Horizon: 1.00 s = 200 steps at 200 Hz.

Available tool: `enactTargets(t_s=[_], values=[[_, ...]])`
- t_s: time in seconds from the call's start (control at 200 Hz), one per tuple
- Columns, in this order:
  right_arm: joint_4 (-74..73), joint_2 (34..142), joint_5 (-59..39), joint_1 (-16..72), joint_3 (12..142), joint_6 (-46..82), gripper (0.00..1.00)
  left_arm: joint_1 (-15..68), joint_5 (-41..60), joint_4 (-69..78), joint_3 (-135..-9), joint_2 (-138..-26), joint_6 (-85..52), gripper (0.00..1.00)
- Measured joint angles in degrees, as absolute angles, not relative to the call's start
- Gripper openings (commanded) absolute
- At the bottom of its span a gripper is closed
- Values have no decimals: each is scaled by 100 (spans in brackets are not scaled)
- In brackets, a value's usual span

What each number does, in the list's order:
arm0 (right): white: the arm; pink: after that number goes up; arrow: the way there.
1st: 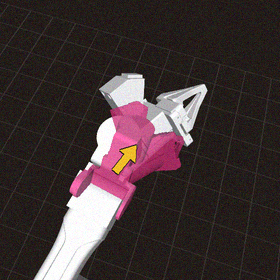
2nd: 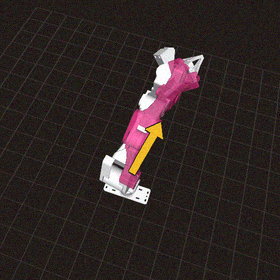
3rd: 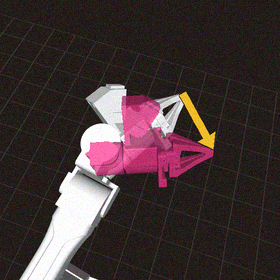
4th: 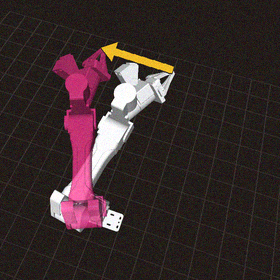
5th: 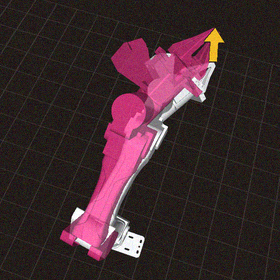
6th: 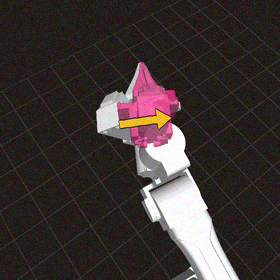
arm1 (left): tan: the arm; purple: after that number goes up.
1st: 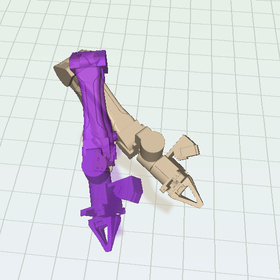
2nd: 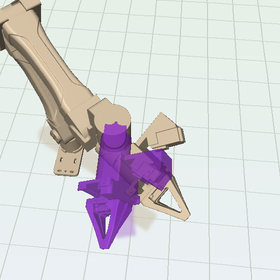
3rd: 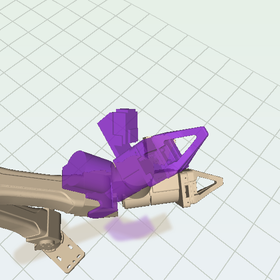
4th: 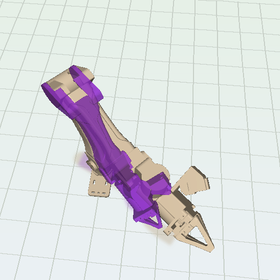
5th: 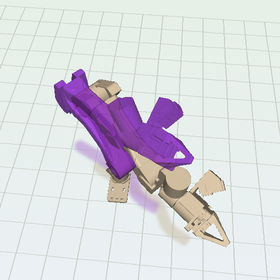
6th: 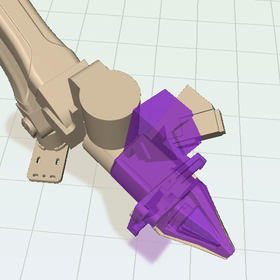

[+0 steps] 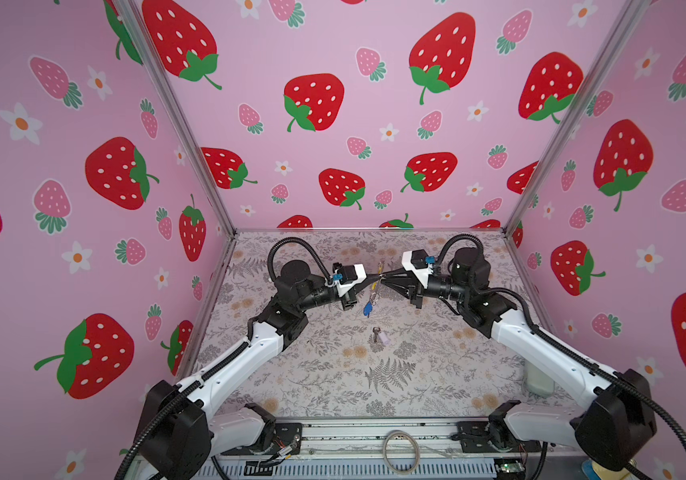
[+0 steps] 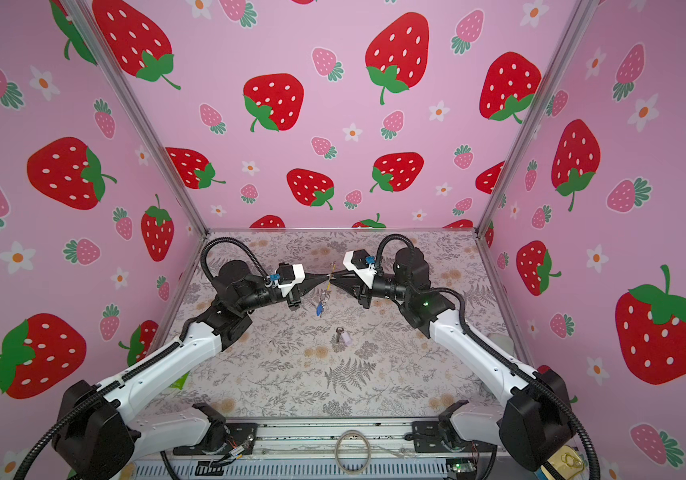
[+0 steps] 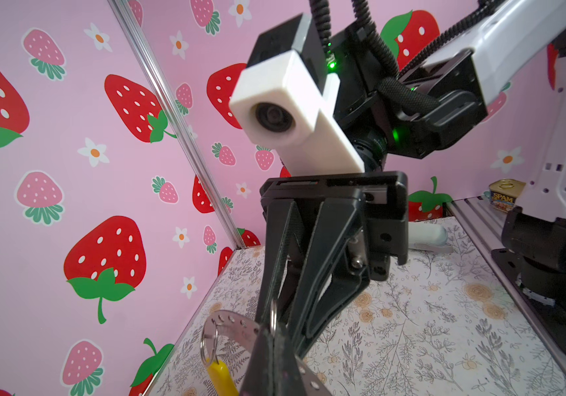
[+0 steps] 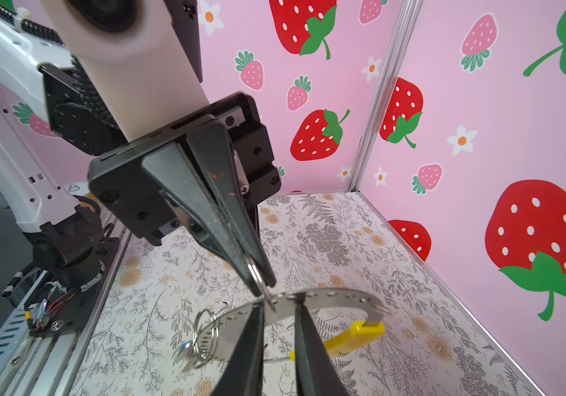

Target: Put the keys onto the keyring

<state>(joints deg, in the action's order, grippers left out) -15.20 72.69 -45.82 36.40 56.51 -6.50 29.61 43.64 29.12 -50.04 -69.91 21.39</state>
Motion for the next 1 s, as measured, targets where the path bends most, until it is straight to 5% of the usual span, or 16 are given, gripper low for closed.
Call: enactTargets(t_s=[0.595, 1.0], values=[[-2333, 7266, -5103, 3509, 5365, -56, 15, 2956, 4606, 2919, -5004, -6991, 2137, 0], [-2508, 7266, -5395, 3474, 5347, 145, 1, 2947, 4674, 2893, -5004, -6991, 2134, 0]])
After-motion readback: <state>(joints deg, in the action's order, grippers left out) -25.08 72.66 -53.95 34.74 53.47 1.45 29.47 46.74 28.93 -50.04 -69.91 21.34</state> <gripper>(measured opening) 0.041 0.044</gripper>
